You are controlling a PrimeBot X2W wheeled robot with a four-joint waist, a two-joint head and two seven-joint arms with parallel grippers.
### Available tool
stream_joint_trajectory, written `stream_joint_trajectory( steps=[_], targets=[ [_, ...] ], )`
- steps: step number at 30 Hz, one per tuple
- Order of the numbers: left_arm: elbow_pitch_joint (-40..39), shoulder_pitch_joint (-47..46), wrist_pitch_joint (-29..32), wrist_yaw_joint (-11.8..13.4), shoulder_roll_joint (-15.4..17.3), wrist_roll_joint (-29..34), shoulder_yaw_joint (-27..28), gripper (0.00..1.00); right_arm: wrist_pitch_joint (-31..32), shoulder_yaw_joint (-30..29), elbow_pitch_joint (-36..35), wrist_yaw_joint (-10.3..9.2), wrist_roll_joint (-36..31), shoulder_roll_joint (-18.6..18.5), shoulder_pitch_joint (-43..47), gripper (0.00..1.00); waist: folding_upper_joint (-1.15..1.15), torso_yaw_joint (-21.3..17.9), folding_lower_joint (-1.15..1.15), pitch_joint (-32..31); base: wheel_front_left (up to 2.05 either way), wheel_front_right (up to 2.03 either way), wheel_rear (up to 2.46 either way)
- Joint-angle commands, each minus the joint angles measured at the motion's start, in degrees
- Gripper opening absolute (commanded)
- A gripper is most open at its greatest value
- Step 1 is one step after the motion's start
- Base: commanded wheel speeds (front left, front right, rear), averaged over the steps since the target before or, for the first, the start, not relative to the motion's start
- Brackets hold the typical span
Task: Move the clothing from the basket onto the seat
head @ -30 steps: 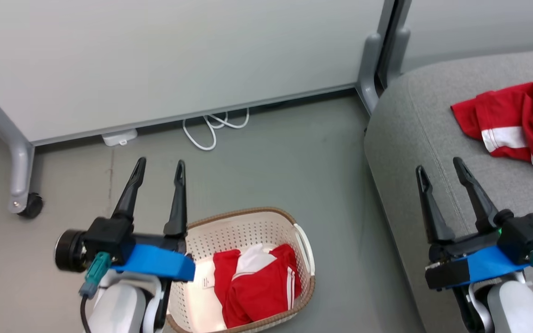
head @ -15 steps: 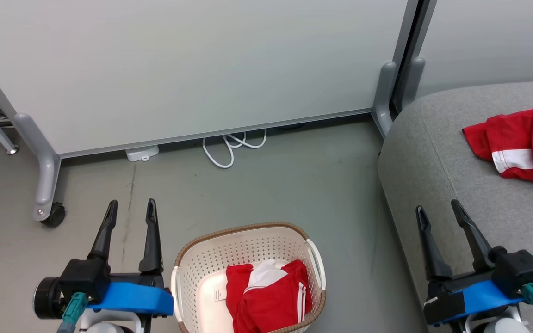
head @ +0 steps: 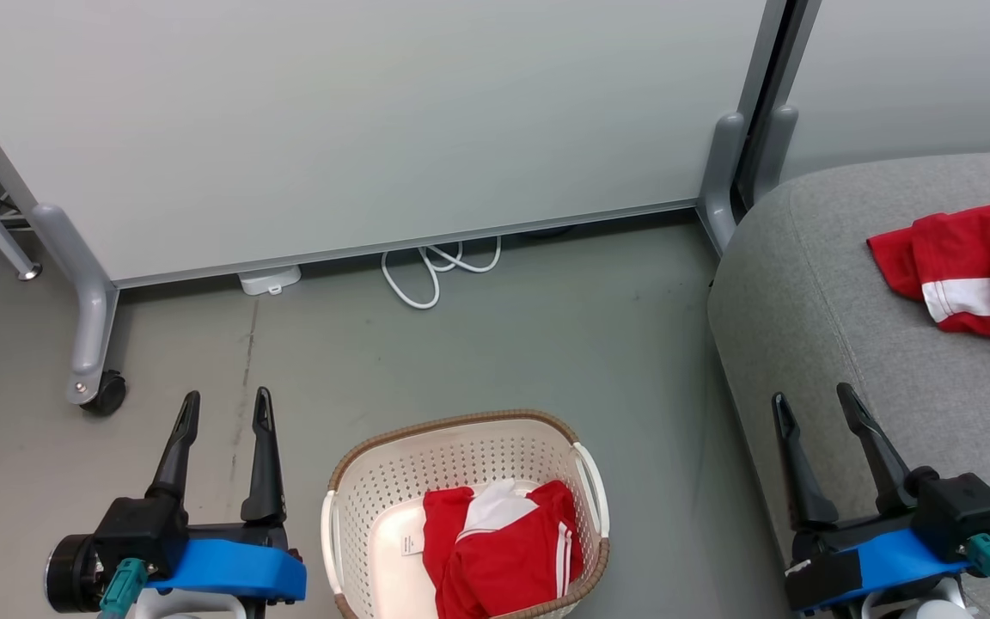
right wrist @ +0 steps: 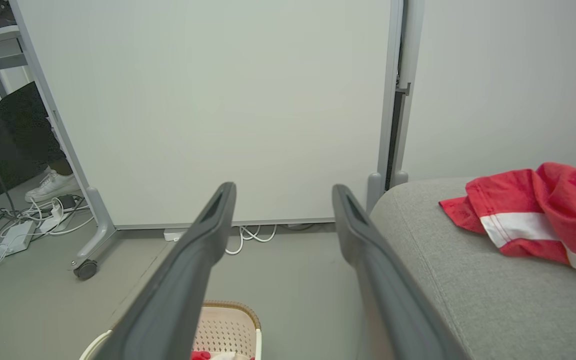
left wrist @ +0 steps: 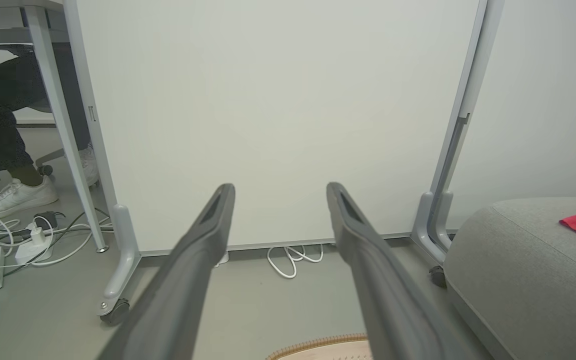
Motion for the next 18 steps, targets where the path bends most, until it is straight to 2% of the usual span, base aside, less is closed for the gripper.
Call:
stream_joint_trajectory(
  steps=[1, 11, 18],
  targets=[
    [-0.14, -0.03, -0.27, -0.14, -0.06, 0.52, 0.43, 1.00, -0.04, -0.16, 0.14, 0.01, -0.28, 0.22, 0.76, 1.00, 0.00, 0.02, 0.00, 0.14, 0.00, 0.00, 0.00],
    [1.43, -3.48, -0.27, -1.12, -0.11, 2.35, -2.52, 1.00, -0.04, -0.07, -0.13, 0.01, 0.10, -0.06, -1.38, 1.00, 0.00, -0.41, 0.00, 2.41, 0.00, 0.00, 0.00],
    [7.51, -13.96, -0.27, -1.94, 1.88, 3.67, -8.59, 1.00, -0.04, 0.80, -1.63, 0.01, 0.37, -0.42, -6.03, 1.00, 0.00, -3.24, 0.00, 9.79, 0.00, 0.00, 0.00]
  ],
)
